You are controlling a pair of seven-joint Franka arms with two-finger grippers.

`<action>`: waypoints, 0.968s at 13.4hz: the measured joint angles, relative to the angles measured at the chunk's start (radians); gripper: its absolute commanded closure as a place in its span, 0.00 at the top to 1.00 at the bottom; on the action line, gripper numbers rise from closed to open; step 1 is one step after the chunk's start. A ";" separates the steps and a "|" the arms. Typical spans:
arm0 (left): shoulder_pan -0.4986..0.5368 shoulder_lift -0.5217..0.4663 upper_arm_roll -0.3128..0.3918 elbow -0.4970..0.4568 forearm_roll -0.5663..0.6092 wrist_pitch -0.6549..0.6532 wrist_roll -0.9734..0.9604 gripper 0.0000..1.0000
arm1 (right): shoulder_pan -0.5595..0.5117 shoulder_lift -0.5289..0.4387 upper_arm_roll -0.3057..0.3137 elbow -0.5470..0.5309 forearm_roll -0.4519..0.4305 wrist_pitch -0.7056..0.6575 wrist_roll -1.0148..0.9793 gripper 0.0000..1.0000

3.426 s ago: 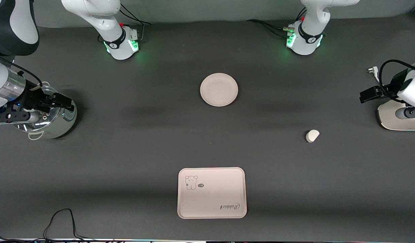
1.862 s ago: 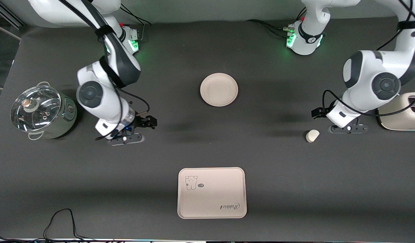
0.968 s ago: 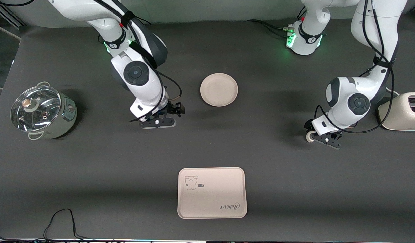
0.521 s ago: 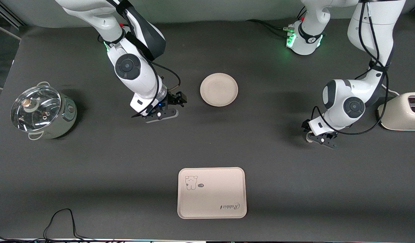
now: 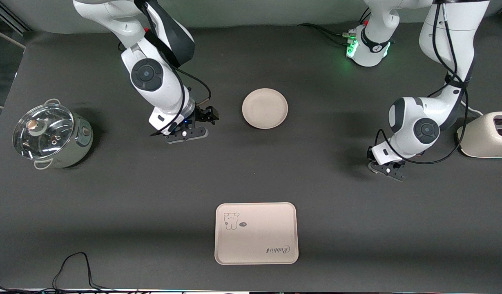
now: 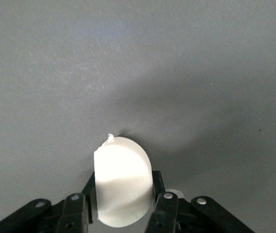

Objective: Place bun in plate and plate on tray
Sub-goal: 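Grasp the white bun with the left gripper while the right gripper approaches the plate, then carry the held bun over the white plate with the left gripper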

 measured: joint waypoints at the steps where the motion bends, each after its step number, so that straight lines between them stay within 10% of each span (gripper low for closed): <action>1: 0.000 0.000 -0.001 0.010 -0.001 -0.002 0.000 0.39 | 0.000 0.000 -0.001 -0.003 0.000 0.005 0.000 1.00; 13: -0.001 -0.307 -0.021 0.321 -0.077 -0.819 -0.118 0.39 | 0.036 0.019 0.003 -0.150 0.094 0.220 0.000 1.00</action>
